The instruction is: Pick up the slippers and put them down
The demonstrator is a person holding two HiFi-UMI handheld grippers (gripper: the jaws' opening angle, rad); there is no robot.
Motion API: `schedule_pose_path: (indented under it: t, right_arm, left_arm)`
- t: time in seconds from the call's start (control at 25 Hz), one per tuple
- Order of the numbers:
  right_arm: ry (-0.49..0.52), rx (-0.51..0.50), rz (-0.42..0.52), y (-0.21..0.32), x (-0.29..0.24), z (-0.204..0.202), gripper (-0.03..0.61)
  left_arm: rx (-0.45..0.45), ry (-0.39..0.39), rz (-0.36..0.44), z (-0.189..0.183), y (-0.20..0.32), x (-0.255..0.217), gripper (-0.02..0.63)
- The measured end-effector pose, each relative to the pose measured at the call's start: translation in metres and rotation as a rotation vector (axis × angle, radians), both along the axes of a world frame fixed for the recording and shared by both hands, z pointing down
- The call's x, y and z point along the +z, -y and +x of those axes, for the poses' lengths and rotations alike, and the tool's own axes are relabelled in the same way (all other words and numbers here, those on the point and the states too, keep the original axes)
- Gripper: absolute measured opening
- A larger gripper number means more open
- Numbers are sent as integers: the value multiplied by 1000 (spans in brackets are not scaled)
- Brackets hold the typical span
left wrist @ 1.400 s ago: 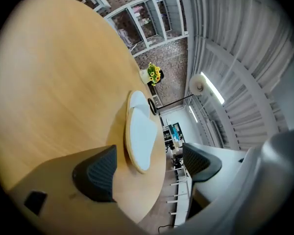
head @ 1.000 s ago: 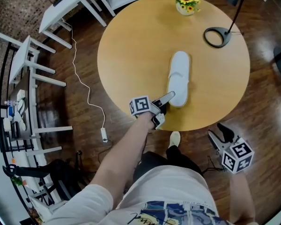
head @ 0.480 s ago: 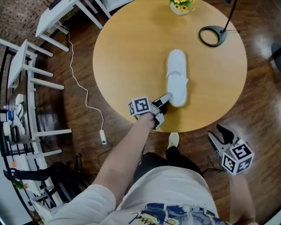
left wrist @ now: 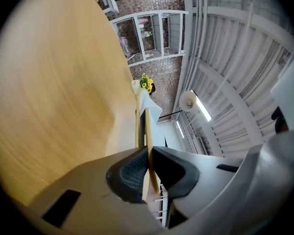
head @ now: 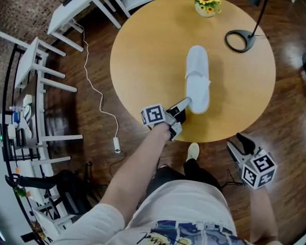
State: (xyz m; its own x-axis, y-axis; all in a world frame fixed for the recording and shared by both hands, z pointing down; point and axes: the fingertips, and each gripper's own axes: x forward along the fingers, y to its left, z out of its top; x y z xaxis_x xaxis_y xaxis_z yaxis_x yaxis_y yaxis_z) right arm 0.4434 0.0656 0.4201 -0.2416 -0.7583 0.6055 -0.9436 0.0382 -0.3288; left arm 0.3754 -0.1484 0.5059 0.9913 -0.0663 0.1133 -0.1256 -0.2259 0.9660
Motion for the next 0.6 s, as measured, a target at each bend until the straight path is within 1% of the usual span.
schedule_pose_path:
  t: [0.08, 0.2, 0.4, 0.48, 0.6]
  right_arm:
    - [3, -26, 8, 6, 1, -2, 212]
    - [8, -69, 19, 13, -3, -18, 212]
    - [4, -136, 37, 21, -18, -48, 212]
    - [3, -169, 38, 30, -21, -64, 212]
    - [-7, -229, 33, 45, -22, -97, 212]
  left_arm:
    - [-21, -25, 7, -4, 4, -11, 25]
    - [-65, -43, 19, -27, 12, -31, 25]
    - [-139, -50, 58, -83, 21, -60, 25]
    - [-176, -44, 78, -112, 29, -66, 25]
    - [-238, -39, 85, -162, 44, -72, 25]
